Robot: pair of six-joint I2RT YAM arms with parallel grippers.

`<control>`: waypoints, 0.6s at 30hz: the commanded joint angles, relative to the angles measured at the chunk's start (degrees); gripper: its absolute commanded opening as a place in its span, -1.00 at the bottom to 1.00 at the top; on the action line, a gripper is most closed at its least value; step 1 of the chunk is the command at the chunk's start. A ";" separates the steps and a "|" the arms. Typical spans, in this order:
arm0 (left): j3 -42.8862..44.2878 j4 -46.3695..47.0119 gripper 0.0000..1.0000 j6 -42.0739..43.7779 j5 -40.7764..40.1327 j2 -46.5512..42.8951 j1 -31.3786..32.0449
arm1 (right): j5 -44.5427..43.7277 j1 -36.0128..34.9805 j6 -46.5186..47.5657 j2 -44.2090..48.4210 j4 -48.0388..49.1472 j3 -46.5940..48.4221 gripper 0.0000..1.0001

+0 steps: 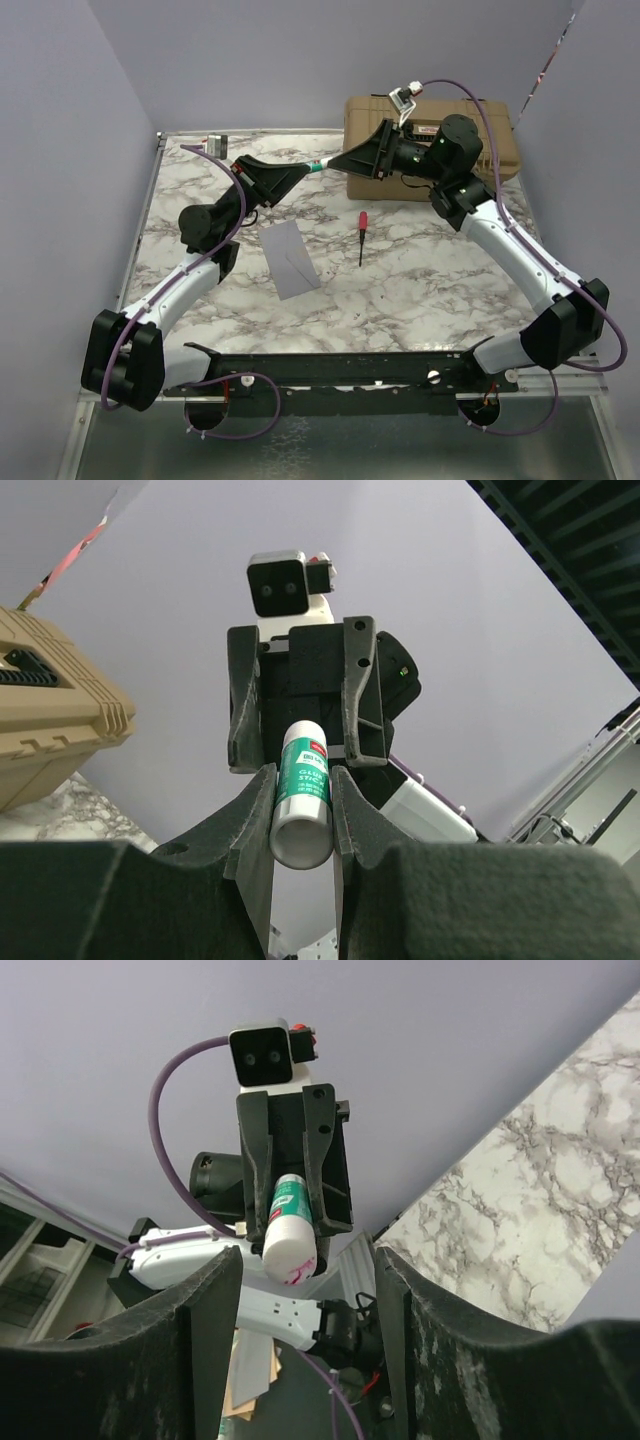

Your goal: Place the letter into the envelope and seal it

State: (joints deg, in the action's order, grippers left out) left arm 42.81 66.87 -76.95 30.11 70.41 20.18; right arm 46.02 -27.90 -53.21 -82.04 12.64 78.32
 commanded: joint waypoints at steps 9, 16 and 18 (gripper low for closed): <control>-0.10 2.64 -1.00 0.39 3.30 -0.29 -0.40 | 2.57 0.27 -3.30 -3.24 2.03 3.24 -0.11; 0.22 2.65 -1.00 0.37 3.86 0.16 -0.37 | 4.78 0.22 -5.09 -4.51 4.67 3.19 -0.47; 0.66 2.65 -1.00 0.48 3.96 0.37 -0.36 | 5.47 0.26 -5.74 -4.98 5.62 2.99 -0.72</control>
State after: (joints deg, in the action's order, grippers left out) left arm 42.78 66.92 -76.75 31.73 70.57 19.70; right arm 49.08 -27.90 -57.39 -85.25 15.44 80.16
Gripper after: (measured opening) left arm 0.245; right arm 0.235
